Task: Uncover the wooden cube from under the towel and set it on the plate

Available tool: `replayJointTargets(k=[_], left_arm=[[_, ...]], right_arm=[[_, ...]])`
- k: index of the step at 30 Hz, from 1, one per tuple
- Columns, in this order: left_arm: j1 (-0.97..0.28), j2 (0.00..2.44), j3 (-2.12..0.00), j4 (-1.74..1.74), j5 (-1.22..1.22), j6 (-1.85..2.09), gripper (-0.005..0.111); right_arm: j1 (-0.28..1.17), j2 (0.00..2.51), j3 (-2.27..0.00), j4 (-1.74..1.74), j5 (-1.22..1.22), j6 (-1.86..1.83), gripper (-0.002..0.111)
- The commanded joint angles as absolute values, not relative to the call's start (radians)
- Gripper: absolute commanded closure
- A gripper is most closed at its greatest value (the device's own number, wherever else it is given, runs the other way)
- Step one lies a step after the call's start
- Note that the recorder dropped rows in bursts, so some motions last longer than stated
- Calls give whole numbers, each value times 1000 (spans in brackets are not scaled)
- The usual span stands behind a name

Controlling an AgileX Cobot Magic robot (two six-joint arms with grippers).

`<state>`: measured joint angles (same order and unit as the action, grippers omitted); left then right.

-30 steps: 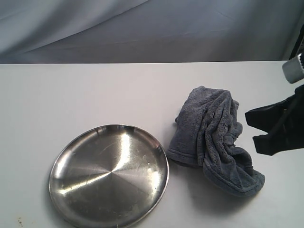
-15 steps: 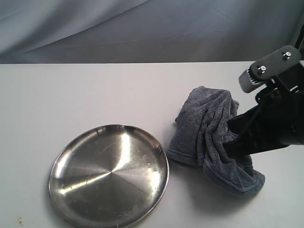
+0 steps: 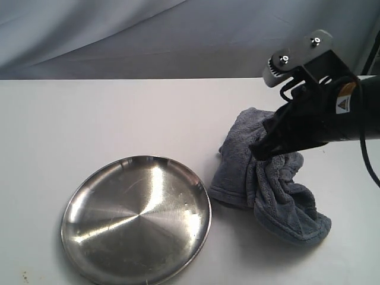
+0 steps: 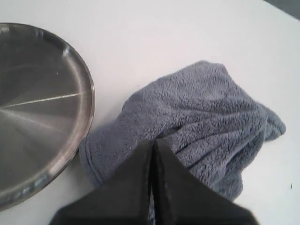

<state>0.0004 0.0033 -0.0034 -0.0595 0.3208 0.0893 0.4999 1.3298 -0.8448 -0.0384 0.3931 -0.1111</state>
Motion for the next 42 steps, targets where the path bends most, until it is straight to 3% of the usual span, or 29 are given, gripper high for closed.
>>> replayJointTargets(k=[1,14,24,31,35,40,42], left_arm=[[1,0,0,-65,310,87,107],[1,0,0,-65,310,87,107],[1,0,0,-65,310,87,107],[1,0,0,-65,310,87,107],[1,0,0,-65,310,87,107],[1,0,0,-65,310,87,107],[1,0,0,-65,310,87,107]], right_arm=[[504,1378,-898,-31,335,-164,108],[407,1535,-1115,-47,483,-151,108],[217,1538,-1125,-78,566,-146,108],[210,1538,-1125,-73,684,-153,108],[210,1539,-1125,27,738,-191,108],[234,1539,-1125,484,841,-646,108],[287,1539,-1125,520,830,-704,108]])
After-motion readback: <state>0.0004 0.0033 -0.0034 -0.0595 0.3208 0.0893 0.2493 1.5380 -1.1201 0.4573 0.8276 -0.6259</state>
